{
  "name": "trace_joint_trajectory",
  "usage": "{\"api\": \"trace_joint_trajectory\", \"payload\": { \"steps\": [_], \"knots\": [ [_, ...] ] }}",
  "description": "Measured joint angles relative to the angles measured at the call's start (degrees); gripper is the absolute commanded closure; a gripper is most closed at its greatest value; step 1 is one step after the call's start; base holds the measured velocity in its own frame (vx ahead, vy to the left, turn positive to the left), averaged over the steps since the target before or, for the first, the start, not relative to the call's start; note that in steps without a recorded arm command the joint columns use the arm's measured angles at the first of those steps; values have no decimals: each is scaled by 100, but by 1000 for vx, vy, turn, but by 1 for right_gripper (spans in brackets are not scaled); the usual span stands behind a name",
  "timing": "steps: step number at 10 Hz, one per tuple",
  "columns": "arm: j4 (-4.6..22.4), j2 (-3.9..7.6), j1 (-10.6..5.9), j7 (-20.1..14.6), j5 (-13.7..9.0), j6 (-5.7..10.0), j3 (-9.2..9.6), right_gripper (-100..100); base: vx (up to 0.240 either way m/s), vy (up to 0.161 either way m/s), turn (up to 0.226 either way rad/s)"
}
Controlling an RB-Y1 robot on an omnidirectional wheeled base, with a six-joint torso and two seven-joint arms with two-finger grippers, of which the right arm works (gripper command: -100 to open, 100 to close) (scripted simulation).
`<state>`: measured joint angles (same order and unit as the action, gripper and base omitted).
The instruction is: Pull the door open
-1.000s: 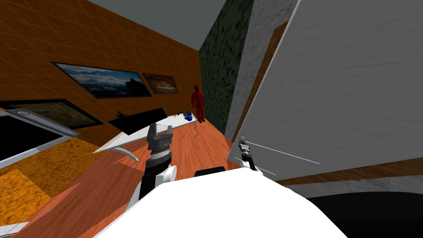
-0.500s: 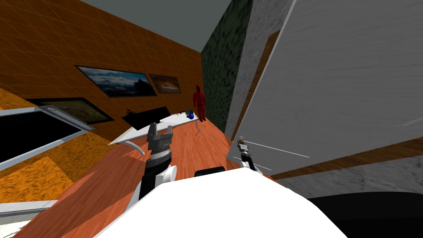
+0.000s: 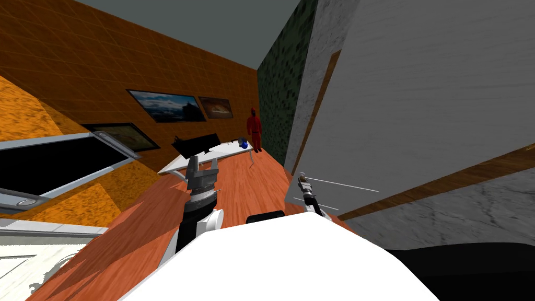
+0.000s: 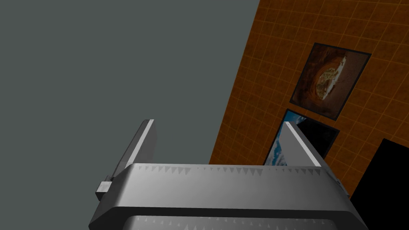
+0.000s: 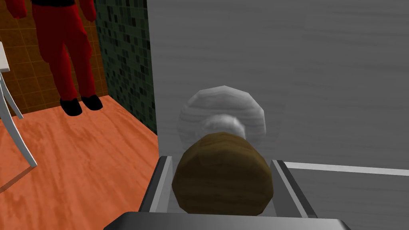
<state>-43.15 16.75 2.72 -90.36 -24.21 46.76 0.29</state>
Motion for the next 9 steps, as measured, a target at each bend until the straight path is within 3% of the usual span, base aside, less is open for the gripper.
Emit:
{"api": "trace_joint_trajectory", "payload": {
  "steps": [2, 3, 6, 9],
  "knots": [
    [14, 10, 13, -51, 45, 1, 76, 100, -82, 3, 15],
    [27, 81, 74, -147, 92, 79, 163, 100, -107, 1, 14],
    [-269, 294, 450, -436, 220, 263, 391, 100, -89, 11, -6],
    [-333, 504, 699, -728, 357, 508, 627, 100, -91, 5, -4]
  ]
}}
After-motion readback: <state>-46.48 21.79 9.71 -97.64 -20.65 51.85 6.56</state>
